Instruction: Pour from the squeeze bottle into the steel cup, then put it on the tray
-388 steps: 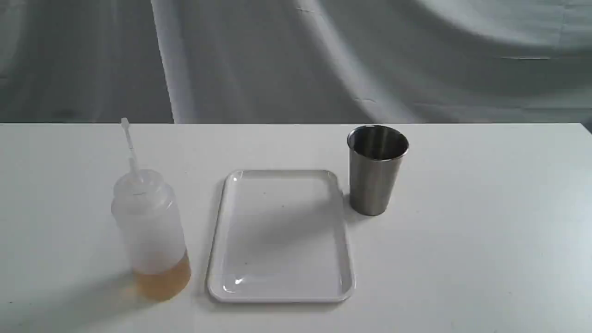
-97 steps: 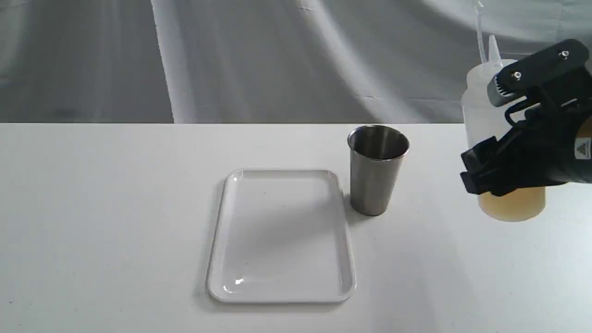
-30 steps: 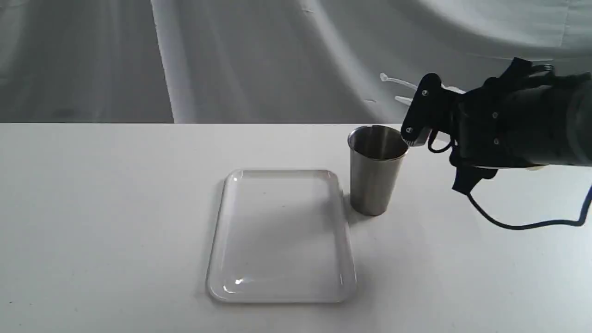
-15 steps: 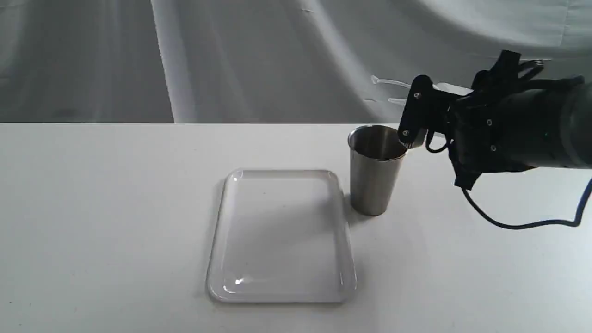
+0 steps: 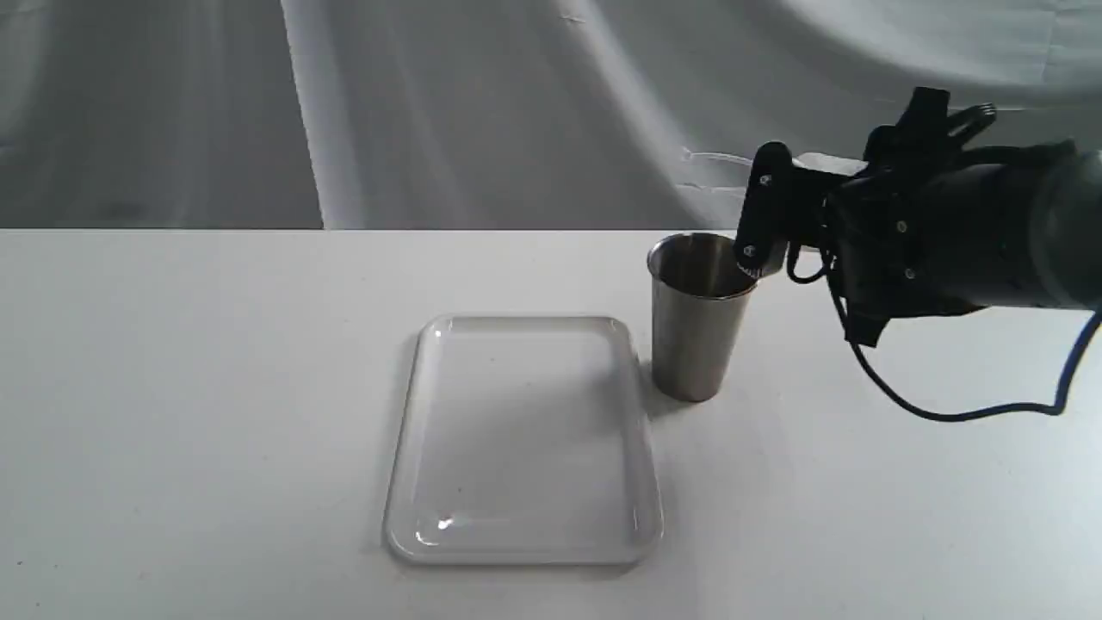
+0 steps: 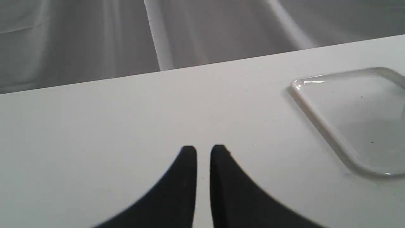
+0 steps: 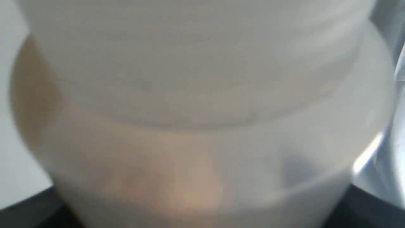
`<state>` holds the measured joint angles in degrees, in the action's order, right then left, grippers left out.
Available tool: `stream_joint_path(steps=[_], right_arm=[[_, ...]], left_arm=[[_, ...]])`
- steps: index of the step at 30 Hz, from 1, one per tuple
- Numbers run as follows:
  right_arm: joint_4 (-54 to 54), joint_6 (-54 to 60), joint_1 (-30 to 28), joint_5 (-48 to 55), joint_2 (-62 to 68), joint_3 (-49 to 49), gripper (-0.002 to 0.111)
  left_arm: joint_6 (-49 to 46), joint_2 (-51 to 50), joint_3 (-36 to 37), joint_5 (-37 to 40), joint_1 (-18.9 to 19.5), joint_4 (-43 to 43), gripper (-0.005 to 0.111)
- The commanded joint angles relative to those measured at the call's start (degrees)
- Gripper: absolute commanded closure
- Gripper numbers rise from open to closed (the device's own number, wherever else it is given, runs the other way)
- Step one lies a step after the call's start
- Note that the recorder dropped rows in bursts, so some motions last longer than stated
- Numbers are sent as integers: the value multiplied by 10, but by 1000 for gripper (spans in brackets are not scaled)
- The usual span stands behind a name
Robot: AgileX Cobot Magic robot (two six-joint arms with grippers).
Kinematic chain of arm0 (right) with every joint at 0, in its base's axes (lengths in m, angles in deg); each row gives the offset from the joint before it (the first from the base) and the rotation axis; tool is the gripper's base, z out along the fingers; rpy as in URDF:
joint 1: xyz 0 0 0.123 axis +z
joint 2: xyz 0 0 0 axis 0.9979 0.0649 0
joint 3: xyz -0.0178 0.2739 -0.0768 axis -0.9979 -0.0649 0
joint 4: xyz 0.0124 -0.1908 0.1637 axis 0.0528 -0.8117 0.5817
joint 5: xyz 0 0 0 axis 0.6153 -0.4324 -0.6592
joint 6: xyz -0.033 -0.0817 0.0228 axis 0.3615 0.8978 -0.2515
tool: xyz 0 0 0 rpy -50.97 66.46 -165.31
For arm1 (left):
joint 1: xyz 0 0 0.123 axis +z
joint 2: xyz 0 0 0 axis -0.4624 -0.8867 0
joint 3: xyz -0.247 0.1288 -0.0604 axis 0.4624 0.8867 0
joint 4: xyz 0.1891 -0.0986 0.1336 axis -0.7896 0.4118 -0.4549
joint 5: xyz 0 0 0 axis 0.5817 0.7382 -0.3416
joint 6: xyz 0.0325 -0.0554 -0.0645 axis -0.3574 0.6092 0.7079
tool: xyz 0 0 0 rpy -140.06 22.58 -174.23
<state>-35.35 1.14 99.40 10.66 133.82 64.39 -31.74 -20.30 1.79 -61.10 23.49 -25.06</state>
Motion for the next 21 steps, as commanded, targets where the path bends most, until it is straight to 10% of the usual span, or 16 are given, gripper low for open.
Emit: stream_joint_path(steps=[1, 21], right_arm=[[-15, 5, 6, 26, 12, 34, 67], [-39, 145, 10, 69, 19, 45, 67]], left_arm=[[1, 3, 3, -4, -2, 0, 98], [1, 3, 3, -4, -2, 0, 98]])
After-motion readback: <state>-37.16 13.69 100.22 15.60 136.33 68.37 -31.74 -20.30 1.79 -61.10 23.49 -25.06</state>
